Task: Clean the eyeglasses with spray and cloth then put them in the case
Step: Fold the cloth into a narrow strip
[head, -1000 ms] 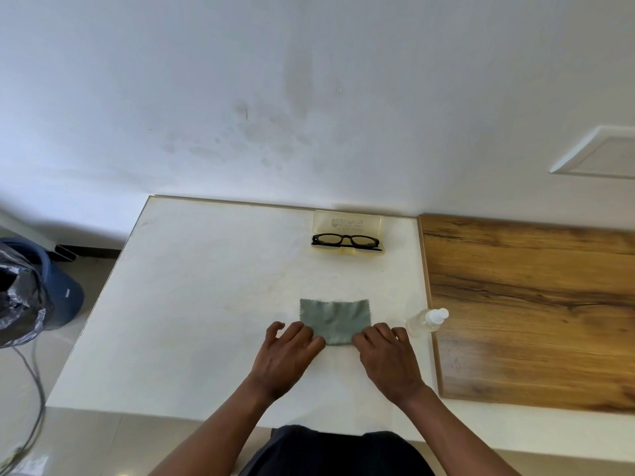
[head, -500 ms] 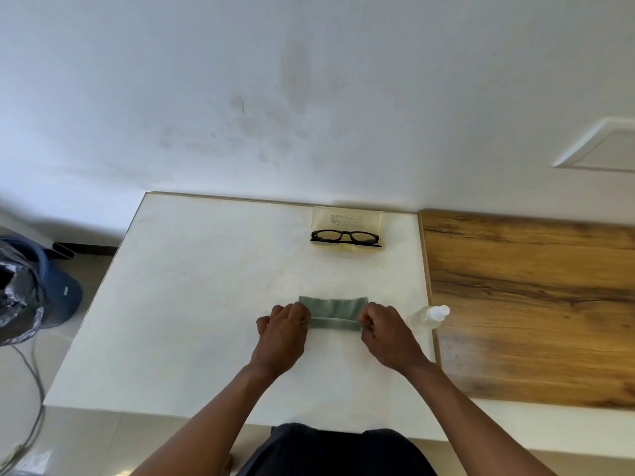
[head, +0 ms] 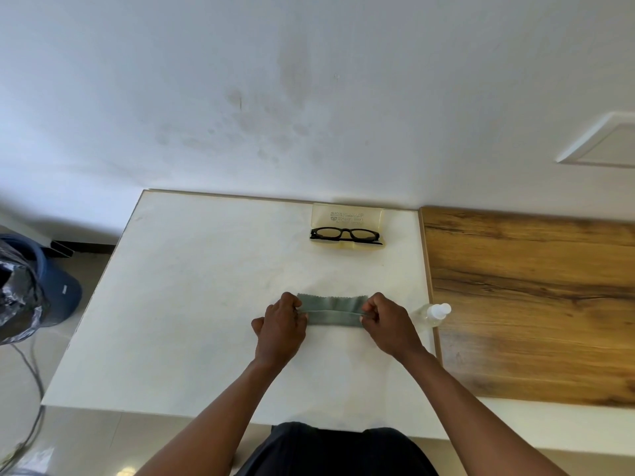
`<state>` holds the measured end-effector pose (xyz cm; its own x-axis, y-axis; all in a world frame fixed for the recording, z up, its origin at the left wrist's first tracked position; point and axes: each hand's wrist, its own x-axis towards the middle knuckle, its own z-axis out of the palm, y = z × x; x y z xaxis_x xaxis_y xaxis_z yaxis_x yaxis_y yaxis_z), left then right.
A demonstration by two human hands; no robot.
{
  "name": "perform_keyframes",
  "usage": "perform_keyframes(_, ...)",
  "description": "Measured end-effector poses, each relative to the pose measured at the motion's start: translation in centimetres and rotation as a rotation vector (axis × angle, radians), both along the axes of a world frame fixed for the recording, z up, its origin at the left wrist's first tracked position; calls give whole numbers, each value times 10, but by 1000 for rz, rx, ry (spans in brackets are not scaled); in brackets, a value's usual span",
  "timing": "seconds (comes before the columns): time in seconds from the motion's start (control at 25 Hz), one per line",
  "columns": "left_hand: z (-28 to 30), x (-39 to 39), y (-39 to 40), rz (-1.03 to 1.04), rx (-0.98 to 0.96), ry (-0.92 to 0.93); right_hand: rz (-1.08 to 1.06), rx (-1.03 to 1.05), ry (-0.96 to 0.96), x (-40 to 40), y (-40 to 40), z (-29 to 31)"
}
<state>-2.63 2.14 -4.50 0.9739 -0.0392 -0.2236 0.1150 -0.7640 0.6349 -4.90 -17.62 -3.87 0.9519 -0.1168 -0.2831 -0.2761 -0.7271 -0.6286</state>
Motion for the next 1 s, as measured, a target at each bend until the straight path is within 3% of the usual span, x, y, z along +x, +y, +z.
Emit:
perform_keyframes(0.12,1,-3,2,-40,97,-101,11,-123,-69,-5,1,-1)
perform_keyframes(0.32,3,-14,11,-529,368,-527,304,-450,-373,-21,10,4)
perform_keyframes(0.48,1,-12,14,-691,491,-688,440,-615,-426,-23,12,4)
perform_keyframes(0.64,6,-5,13,-703,501,-667,425,-605,-423,-18,10,5)
perform_keyframes(1.0,8,4,7,-567,221,-262,339,-329,-284,-8,8,14)
